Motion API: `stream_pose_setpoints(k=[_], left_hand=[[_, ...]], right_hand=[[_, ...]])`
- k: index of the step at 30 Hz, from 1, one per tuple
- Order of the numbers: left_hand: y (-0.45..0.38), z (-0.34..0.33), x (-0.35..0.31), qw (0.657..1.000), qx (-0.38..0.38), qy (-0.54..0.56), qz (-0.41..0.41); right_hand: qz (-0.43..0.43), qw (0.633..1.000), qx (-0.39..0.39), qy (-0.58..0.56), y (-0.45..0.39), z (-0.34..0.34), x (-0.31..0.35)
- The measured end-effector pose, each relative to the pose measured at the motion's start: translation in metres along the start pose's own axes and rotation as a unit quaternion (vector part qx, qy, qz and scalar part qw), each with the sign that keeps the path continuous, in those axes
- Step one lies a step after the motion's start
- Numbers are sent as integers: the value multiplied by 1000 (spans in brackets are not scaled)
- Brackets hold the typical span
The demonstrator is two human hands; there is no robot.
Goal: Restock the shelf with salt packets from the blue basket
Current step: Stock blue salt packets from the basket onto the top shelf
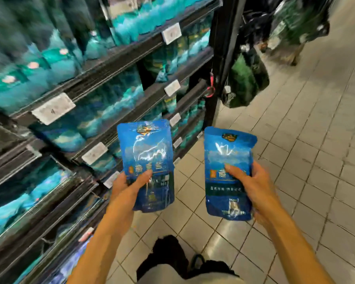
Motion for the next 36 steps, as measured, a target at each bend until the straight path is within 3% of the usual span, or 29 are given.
stream_pose_setpoints(k=[9,20,24,30,36], left_hand=[[-58,-49,-169,987,-32,-31,-157],[-47,-67,-405,934,-50,14,-355],[-31,-68,-485,930,-49,26,-365],[-64,-25,-588,936,-137,35,-322],[-129,51,-629,919,-244,51,-306]], right_hand=[[104,986,124,-48,-135,-98,110],[253,925,263,-108,-229,-246,317],[308,886,324,-122,-244,-306,395],[304,838,431,-142,-285,-421,470],[273,833,475,-86,-352,-542,483]])
Point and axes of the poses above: each hand's wrist, its own y-axis away from the middle knuckle, its own z-axis out of the back of the hand, x = y × z, the point moved 8 cm from there along -y, towards the middle knuckle, and after that the axes turned 8 degrees about z, right-handed, at the moved point
